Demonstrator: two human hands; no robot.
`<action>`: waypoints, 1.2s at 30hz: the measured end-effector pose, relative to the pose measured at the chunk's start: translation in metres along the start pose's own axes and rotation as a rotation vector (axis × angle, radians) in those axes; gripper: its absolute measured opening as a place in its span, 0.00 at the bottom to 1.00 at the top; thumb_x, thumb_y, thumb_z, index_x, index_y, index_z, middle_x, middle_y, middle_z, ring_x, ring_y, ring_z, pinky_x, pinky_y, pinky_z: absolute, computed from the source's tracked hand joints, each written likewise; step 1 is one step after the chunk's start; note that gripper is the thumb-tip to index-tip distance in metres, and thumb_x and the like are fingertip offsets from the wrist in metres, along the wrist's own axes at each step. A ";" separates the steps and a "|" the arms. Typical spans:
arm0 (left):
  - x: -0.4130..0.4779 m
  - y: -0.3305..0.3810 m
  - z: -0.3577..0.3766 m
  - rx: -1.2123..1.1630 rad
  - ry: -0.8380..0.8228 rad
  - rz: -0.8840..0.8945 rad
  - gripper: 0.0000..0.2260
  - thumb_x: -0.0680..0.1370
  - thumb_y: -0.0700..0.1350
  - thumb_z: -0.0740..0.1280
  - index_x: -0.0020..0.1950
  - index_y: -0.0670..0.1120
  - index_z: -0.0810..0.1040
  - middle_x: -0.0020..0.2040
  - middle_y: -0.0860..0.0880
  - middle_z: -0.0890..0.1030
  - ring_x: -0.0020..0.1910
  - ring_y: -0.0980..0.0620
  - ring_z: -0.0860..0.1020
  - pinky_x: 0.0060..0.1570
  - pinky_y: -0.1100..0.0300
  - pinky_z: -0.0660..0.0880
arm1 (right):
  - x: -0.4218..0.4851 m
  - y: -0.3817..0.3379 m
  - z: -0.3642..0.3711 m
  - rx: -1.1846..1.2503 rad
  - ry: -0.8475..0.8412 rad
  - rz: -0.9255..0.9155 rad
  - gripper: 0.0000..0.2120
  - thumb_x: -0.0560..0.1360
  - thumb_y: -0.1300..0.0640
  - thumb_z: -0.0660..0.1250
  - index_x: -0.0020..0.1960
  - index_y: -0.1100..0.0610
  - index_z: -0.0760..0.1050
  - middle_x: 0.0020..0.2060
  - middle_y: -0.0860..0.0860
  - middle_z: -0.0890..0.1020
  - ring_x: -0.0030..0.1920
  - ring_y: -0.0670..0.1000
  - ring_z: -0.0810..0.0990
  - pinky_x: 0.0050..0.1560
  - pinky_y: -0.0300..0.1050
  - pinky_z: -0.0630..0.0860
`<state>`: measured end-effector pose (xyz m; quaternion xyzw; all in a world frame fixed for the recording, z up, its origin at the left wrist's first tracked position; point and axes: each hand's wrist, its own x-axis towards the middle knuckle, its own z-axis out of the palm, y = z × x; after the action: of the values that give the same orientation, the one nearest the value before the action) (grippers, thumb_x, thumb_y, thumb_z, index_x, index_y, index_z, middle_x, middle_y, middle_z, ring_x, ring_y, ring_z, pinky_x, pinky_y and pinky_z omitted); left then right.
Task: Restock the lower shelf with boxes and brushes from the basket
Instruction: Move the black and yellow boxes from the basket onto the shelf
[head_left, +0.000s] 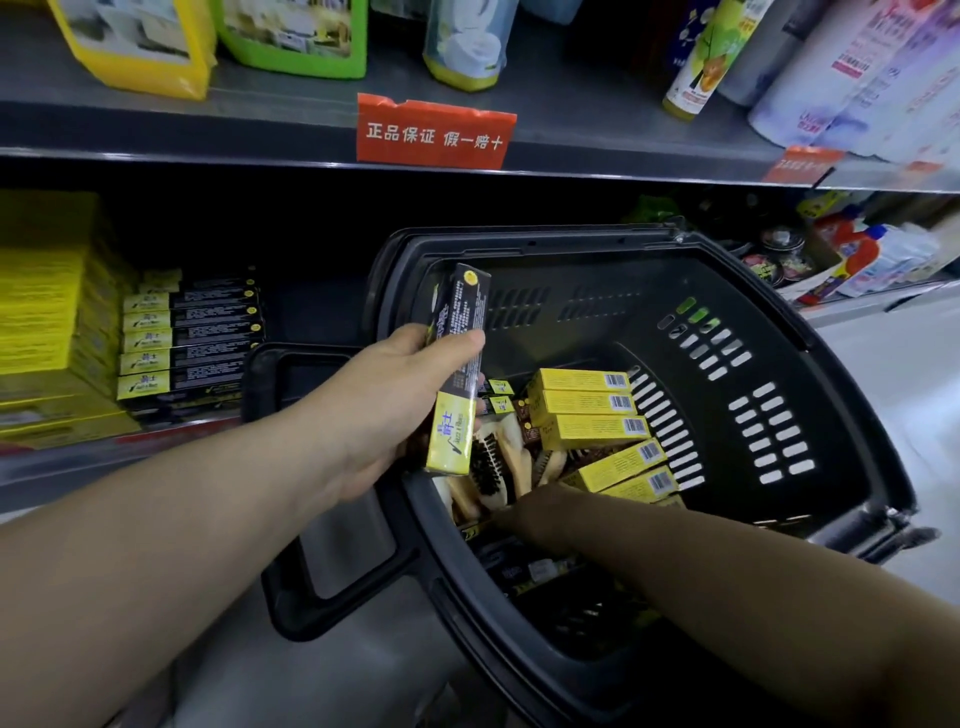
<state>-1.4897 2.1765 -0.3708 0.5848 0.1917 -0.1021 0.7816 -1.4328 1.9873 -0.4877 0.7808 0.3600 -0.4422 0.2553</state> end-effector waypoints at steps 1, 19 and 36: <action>0.000 0.000 -0.001 0.003 0.002 -0.003 0.11 0.75 0.53 0.66 0.54 0.50 0.76 0.37 0.56 0.85 0.37 0.57 0.83 0.44 0.57 0.78 | -0.001 -0.001 -0.004 0.002 -0.005 -0.004 0.21 0.81 0.60 0.52 0.74 0.55 0.60 0.67 0.61 0.71 0.63 0.61 0.73 0.57 0.52 0.72; -0.015 0.005 0.006 0.023 0.029 0.031 0.20 0.75 0.55 0.66 0.64 0.48 0.72 0.55 0.48 0.81 0.55 0.48 0.80 0.59 0.47 0.75 | -0.110 -0.005 -0.100 1.146 0.771 -0.347 0.29 0.70 0.42 0.65 0.51 0.69 0.70 0.46 0.69 0.76 0.43 0.56 0.74 0.49 0.60 0.74; -0.011 0.010 0.004 -0.105 0.058 -0.031 0.16 0.70 0.39 0.72 0.57 0.44 0.77 0.46 0.44 0.85 0.38 0.51 0.84 0.32 0.60 0.80 | -0.010 0.008 -0.014 0.195 -0.084 -0.015 0.34 0.78 0.63 0.61 0.77 0.52 0.46 0.64 0.63 0.72 0.47 0.56 0.74 0.39 0.45 0.70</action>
<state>-1.4953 2.1751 -0.3569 0.5426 0.2285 -0.0872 0.8036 -1.4229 1.9890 -0.4721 0.7802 0.3100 -0.5091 0.1898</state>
